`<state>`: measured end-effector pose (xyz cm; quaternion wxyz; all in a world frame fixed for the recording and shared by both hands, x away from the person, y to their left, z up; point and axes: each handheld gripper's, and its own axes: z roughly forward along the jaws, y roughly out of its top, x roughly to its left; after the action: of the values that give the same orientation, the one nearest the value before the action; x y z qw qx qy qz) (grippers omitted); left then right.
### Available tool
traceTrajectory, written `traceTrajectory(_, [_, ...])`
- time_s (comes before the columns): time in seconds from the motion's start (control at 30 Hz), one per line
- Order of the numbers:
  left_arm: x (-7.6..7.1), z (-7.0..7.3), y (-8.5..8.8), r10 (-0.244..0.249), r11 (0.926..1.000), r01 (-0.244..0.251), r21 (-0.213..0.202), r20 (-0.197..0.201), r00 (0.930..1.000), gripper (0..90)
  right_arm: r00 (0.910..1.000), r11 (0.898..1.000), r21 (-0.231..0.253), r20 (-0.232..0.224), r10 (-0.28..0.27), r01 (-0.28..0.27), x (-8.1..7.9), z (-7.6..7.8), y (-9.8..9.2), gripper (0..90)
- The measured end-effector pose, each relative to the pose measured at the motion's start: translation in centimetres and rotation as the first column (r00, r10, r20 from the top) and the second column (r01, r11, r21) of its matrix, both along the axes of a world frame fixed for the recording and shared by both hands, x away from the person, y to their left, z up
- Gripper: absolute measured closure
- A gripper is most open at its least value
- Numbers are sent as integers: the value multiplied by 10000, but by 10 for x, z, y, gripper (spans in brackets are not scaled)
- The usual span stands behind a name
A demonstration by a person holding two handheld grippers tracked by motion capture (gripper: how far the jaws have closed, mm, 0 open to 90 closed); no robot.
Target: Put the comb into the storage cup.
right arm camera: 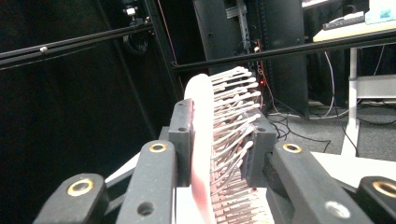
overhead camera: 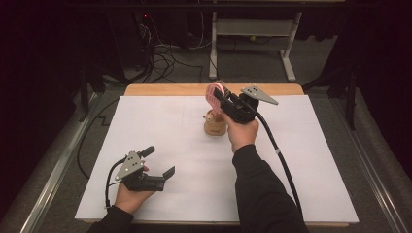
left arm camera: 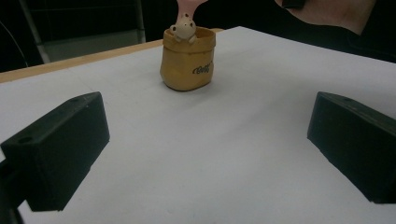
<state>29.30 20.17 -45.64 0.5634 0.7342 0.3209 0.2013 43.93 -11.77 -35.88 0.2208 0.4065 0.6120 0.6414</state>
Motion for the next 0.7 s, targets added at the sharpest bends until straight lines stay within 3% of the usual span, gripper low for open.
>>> traceTrajectory(0.4, [1,-1,0,-12,10000,12,-49,-75,10000,0,9999,9999,-105,-5,102,-102,1,-1,1,701])
traceTrajectory(0.7, [1,-2,0,-30,10000,29,-67,-109,9999,0,9998,9986,-527,-182,40,-50,2,2,-4,678])
